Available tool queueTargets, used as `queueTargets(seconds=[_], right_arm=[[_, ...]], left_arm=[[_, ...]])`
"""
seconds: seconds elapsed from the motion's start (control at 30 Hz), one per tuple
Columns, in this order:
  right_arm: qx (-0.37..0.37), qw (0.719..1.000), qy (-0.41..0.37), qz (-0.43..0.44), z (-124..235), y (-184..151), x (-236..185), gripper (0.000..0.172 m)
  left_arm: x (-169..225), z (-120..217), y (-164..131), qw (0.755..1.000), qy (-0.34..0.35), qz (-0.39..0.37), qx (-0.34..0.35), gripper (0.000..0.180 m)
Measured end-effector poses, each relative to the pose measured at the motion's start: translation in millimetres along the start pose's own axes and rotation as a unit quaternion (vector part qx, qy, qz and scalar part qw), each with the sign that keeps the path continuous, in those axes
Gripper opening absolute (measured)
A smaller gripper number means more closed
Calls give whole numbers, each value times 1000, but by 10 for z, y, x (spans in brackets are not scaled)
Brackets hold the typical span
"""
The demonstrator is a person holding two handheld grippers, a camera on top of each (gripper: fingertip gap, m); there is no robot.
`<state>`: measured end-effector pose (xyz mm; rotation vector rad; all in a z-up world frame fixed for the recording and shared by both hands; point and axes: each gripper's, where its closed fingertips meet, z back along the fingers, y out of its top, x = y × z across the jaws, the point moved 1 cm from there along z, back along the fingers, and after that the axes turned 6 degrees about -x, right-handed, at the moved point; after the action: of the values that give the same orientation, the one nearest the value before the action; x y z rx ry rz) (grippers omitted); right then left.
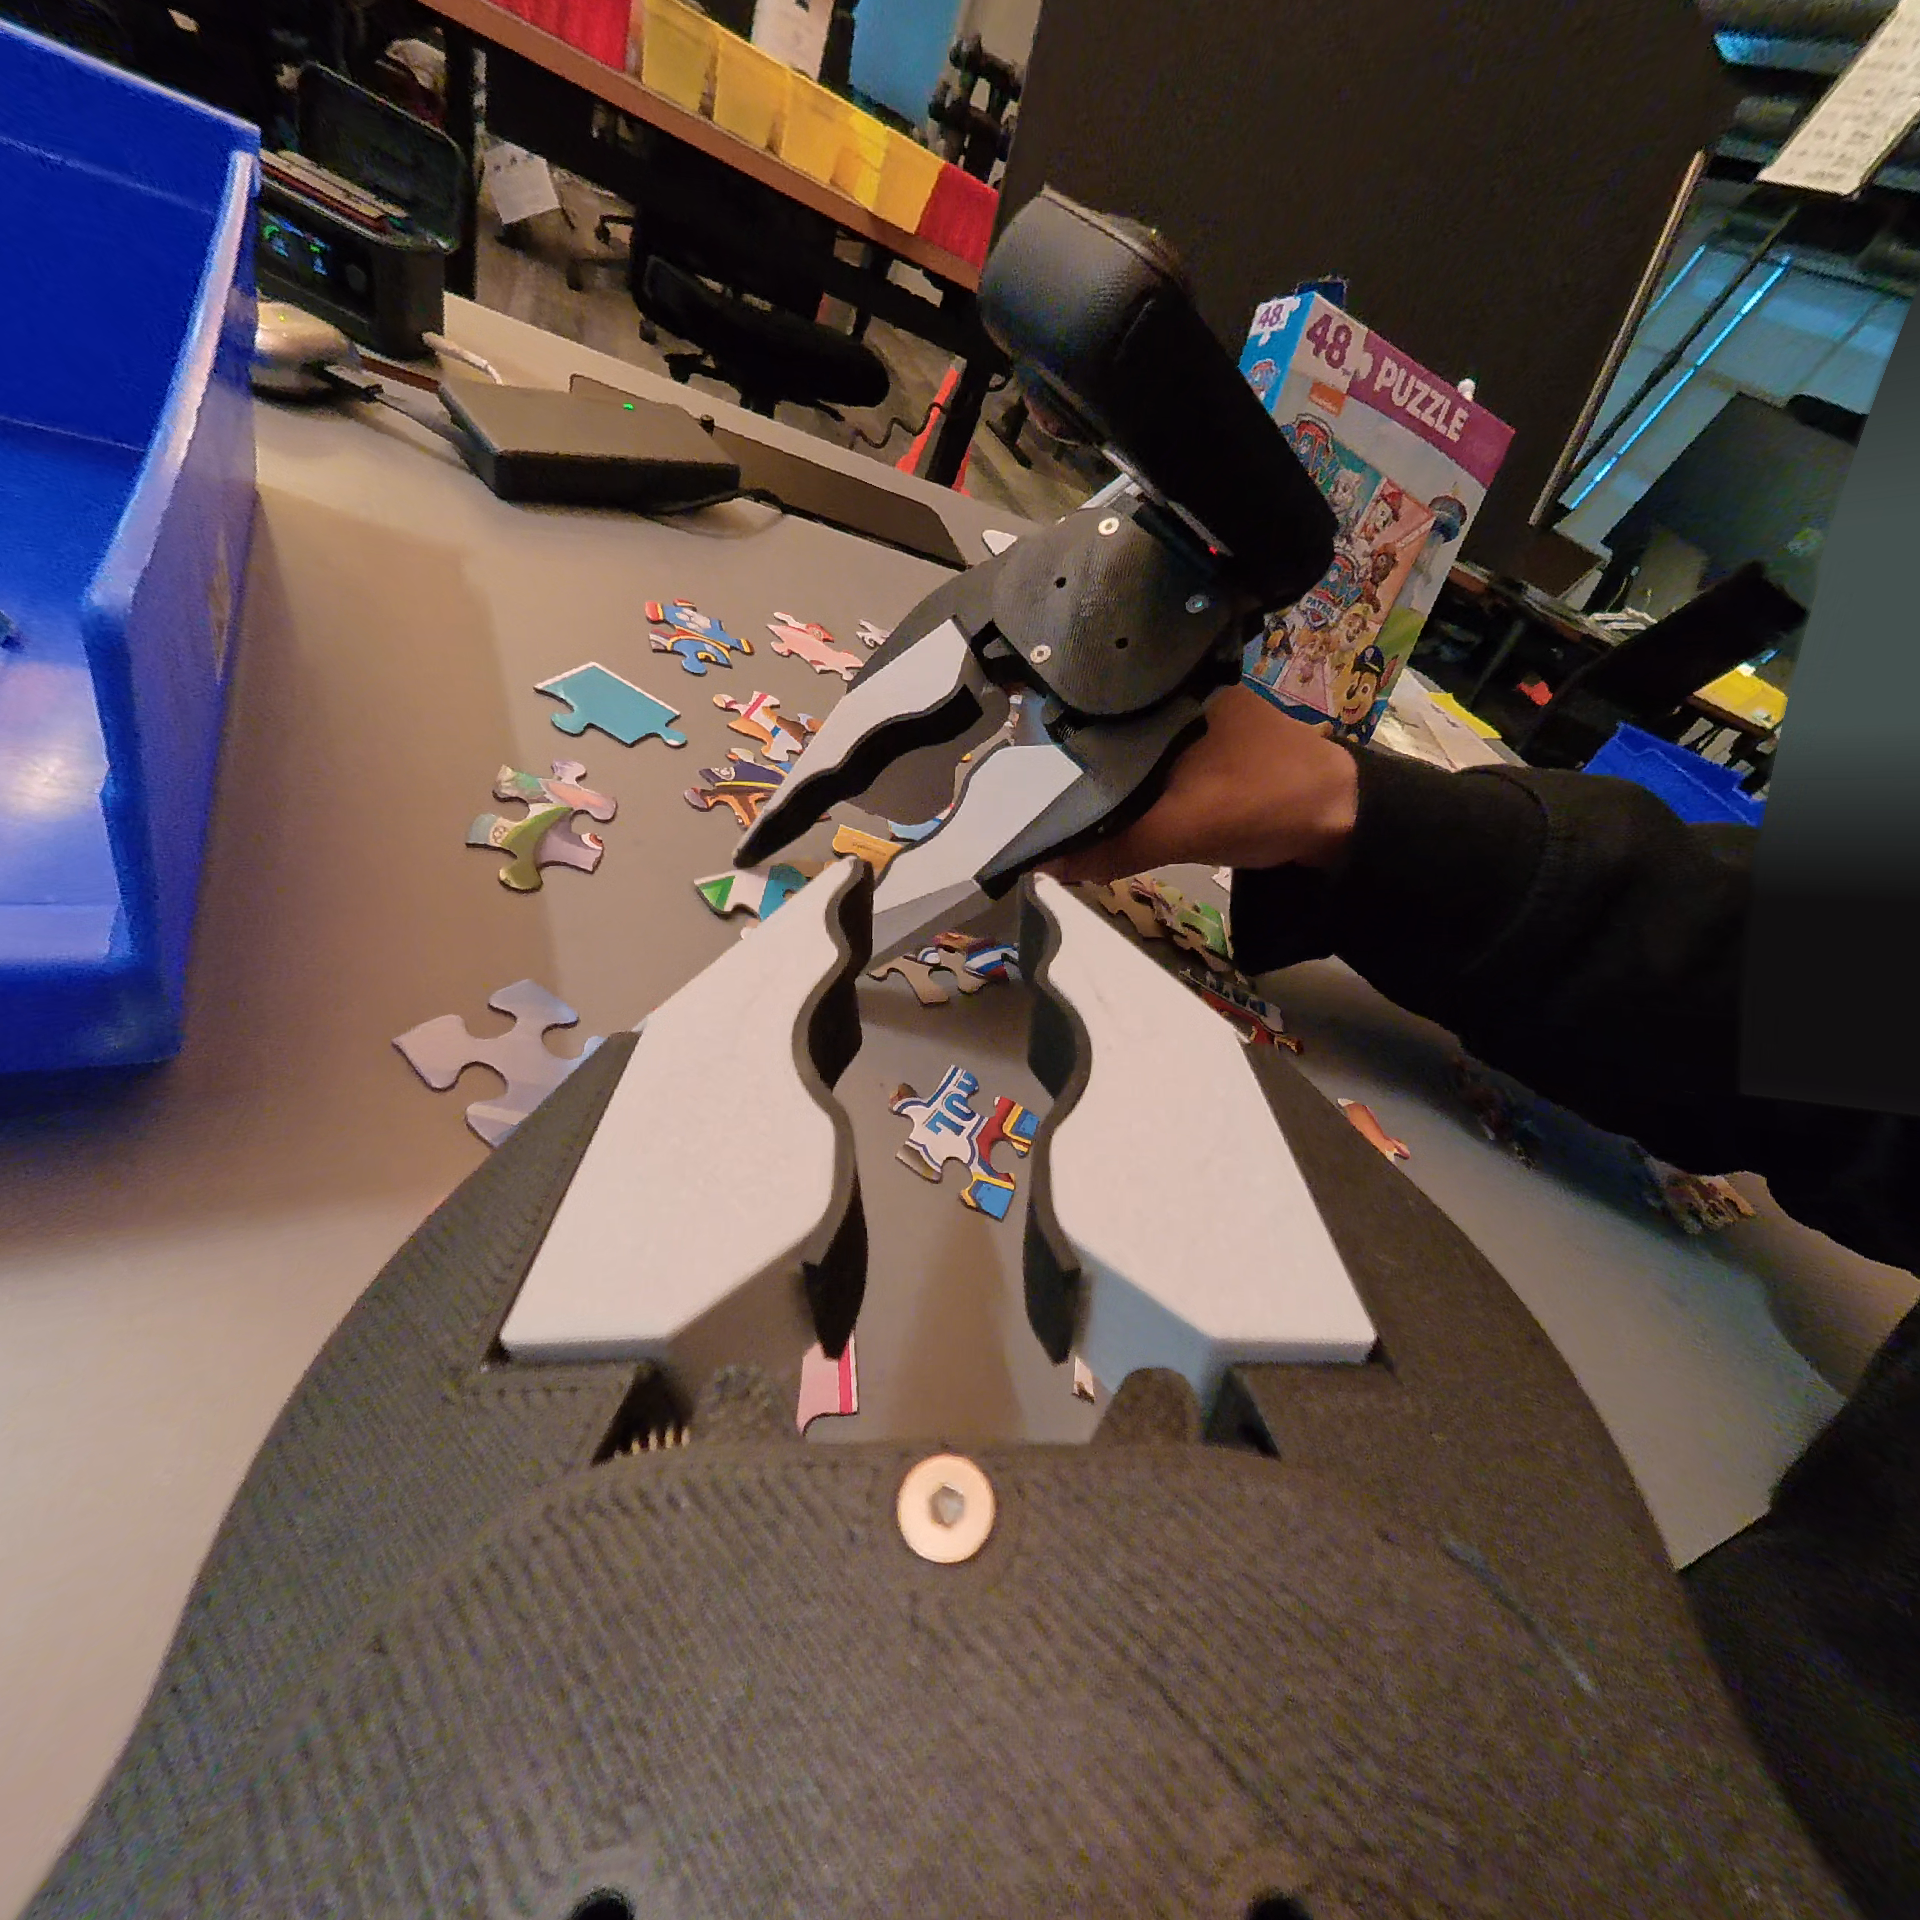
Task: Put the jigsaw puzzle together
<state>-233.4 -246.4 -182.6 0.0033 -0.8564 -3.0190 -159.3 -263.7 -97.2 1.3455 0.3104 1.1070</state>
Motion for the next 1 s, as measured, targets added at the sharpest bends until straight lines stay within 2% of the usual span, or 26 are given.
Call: queueTargets(seconds=[0.1, 0.23, 0.4, 0.53, 0.7, 0.83, 1.0], right_arm=[[6, 1000, 1, 5, 29, 34, -27, 47], [54, 998, 9, -20, 183, 185, 63, 47], [68, 995, -44, -52, 296, 277, 655, 47], [61, 995, -43, -71, 131, 439, 1046, 48], [54, 995, -20, -83, -160, 647, 1209, 48], [48, 995, -24, -78, -81, 635, 1110, 58], [38, 999, 17, -20, 151, 312, 391, 55]], left_arm=[[1, -1, -5, 1000, -2, 1, -1, 25], [-18, 13, 3, 1000, -1, 3, 2, 25], [-48, 17, -2, 1000, -1, 9, 4, 25], [-60, -1, -24, 1000, -1, 11, -1, 25], [-85, 7, -26, 1000, -1, 15, 2, 25], [-106, 23, -21, 1000, -3, 19, 4, 25], [-147, 58, 2, 999, -7, 30, 14, 25]])
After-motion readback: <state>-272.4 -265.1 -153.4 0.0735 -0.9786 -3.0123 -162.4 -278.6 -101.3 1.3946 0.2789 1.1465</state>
